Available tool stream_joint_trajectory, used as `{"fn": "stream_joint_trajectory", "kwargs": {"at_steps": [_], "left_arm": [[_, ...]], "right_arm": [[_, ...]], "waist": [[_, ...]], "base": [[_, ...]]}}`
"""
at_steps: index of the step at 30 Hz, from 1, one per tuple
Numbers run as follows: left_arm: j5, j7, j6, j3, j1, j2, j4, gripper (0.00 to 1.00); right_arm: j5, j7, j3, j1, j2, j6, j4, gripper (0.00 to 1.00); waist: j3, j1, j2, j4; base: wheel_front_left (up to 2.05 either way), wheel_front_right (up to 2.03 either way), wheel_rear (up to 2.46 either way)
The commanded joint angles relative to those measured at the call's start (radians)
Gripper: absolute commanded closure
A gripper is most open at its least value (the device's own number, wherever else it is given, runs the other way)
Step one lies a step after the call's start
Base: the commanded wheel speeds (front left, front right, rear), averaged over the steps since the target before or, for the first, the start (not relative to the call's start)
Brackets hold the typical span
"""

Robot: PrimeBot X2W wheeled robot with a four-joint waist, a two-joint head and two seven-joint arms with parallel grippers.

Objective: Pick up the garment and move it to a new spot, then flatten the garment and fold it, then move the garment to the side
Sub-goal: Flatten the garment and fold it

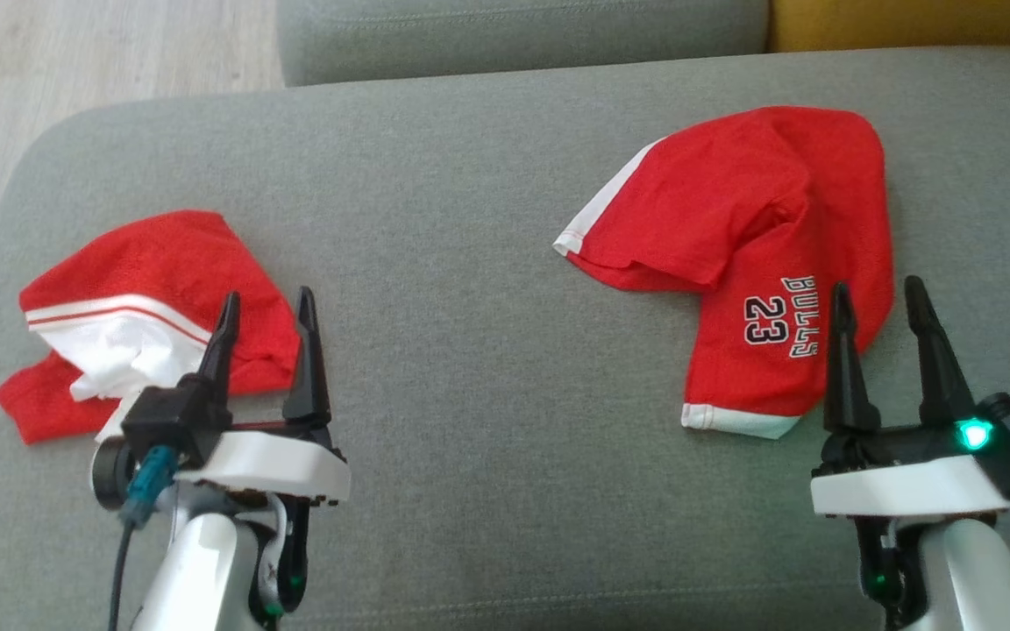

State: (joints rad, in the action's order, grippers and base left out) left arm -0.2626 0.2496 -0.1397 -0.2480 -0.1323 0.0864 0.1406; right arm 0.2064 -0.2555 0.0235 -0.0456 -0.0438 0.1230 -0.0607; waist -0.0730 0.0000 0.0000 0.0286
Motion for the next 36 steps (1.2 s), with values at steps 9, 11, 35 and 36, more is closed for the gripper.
{"fn": "stream_joint_trajectory", "kwargs": {"at_steps": [9,11,35,36], "left_arm": [[0.026,0.012,0.031,0.011,-0.067,-0.017,-0.009,0.0],[0.027,0.012,0.036,0.005,-0.076,-0.021,-0.009,0.0],[-0.018,0.012,0.034,-0.088,-0.178,-0.036,-0.033,0.0],[-0.02,0.012,0.032,-0.089,-0.179,-0.036,-0.034,0.0]], "right_arm": [[-0.113,-0.001,0.077,-0.104,-0.006,0.008,-0.027,0.0],[-0.155,0.023,0.1,-0.144,-0.006,0.008,-0.062,0.0],[-0.342,0.274,0.139,-0.61,-0.053,0.008,-0.686,0.0],[-0.344,0.276,0.135,-0.618,-0.053,0.008,-0.703,0.0]], "waist": [[-0.069,0.0,0.0,-0.057],[-0.089,0.0,0.0,-0.074],[-0.262,0.0,0.0,-0.245],[-0.265,0.0,0.0,-0.247]], "base": [[0.0,0.0,0.0],[0.0,0.0,0.0],[0.0,0.0,0.0],[0.0,0.0,0.0]]}}
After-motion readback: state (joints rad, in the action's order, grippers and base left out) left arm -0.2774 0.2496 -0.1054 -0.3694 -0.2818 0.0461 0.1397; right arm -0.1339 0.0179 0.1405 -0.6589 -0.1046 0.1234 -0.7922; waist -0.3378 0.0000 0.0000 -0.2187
